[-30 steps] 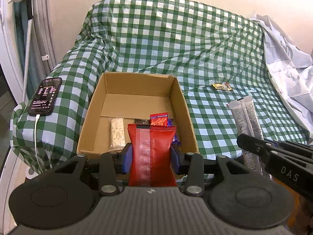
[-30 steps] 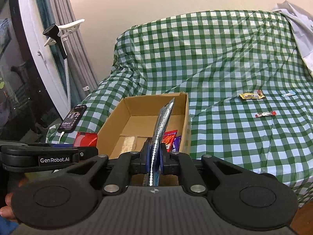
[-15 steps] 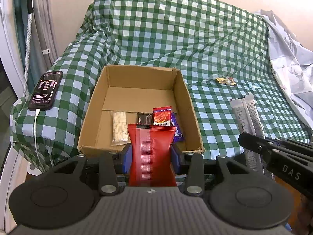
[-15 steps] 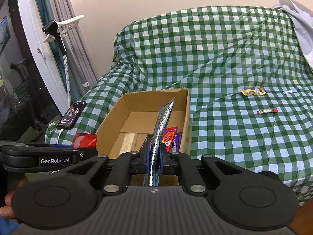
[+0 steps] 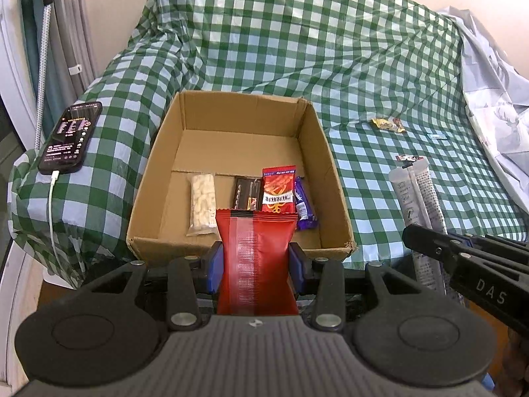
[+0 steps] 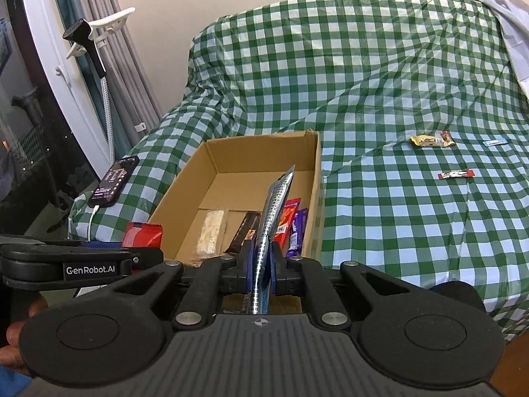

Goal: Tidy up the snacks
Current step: 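Carry the red wafer pack and silver bar over the box with both tools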

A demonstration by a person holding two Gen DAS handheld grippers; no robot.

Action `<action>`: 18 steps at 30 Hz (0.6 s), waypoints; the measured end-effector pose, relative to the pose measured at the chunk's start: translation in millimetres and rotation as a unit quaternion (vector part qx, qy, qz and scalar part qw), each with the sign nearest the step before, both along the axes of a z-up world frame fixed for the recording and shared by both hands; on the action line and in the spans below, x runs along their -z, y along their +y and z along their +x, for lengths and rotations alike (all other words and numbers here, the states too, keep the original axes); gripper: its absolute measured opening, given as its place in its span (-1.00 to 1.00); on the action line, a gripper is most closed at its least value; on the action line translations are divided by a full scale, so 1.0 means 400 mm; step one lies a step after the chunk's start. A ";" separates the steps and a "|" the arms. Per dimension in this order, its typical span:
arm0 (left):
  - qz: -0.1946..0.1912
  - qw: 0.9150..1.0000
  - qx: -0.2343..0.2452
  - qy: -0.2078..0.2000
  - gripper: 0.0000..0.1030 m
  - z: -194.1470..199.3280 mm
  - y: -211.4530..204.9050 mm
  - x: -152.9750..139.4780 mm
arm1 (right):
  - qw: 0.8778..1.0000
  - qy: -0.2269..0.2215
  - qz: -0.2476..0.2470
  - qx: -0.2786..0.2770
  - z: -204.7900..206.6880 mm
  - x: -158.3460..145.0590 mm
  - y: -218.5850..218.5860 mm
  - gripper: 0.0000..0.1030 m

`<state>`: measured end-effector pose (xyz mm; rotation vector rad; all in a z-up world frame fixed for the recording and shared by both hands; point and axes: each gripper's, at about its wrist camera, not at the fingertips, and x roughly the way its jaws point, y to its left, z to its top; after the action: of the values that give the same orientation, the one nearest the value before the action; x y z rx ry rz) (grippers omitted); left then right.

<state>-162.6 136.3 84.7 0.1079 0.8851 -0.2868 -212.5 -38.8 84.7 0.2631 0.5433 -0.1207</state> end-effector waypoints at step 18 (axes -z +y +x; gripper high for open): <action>-0.010 0.998 -0.017 0.054 -0.12 0.111 0.028 0.064 | 0.999 0.045 -0.008 -0.005 0.101 0.036 -0.004 -0.81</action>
<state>-118.2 147.6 59.2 0.0586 0.9892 -0.2716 -172.2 -40.5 70.4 0.2412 0.6328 -0.1273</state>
